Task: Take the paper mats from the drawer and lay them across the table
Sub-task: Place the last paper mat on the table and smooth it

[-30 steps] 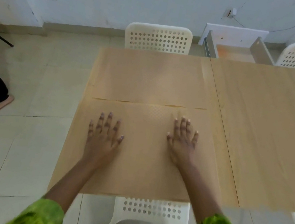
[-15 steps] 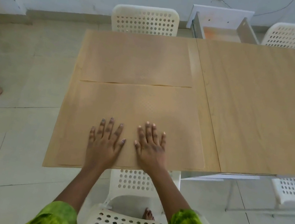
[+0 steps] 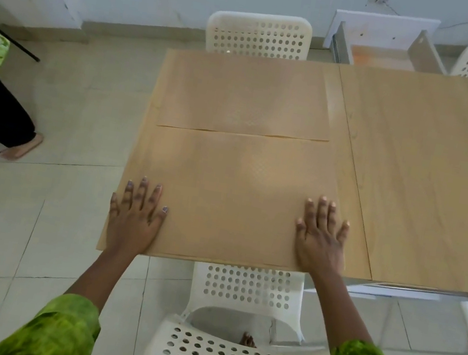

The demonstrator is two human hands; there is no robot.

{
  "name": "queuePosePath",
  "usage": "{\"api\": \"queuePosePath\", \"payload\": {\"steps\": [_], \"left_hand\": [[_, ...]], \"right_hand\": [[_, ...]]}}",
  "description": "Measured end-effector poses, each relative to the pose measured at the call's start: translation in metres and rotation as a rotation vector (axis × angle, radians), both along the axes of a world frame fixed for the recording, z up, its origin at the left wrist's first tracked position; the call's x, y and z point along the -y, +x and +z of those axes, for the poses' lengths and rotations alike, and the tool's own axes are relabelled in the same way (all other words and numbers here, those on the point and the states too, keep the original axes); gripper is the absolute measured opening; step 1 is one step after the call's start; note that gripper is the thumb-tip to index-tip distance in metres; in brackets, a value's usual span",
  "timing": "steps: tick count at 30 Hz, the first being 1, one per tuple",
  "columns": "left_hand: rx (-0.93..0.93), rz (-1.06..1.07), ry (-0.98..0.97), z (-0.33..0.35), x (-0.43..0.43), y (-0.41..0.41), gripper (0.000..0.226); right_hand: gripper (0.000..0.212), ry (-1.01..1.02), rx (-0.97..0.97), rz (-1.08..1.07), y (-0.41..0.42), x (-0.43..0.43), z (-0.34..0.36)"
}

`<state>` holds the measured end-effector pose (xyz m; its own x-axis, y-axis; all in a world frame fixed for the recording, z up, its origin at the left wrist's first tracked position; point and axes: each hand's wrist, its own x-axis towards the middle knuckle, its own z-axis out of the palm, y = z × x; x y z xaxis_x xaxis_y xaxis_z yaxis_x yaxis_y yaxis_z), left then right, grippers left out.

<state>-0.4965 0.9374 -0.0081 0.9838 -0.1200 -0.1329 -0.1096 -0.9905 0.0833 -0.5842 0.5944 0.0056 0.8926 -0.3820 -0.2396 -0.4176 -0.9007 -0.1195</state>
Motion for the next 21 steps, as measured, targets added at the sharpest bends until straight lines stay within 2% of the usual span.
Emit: {"api": "queuePosePath", "payload": {"steps": [3,7,15,21], "left_hand": [[0.027,-0.031,0.0,0.007,0.014,0.0,0.091],[-0.01,-0.148,-0.043,0.003,0.04,-0.006,0.085],[-0.016,-0.067,-0.024,-0.001,0.025,-0.004,0.089],[-0.077,-0.043,0.016,0.005,0.021,-0.003,0.067]], "right_hand": [[0.06,0.049,0.033,-0.028,0.004,-0.006,0.006],[0.066,0.062,0.042,0.026,0.005,-0.018,-0.001],[0.08,0.006,0.053,0.057,0.001,-0.008,-0.003],[0.062,0.043,-0.014,0.051,0.0,-0.007,0.003]]}}
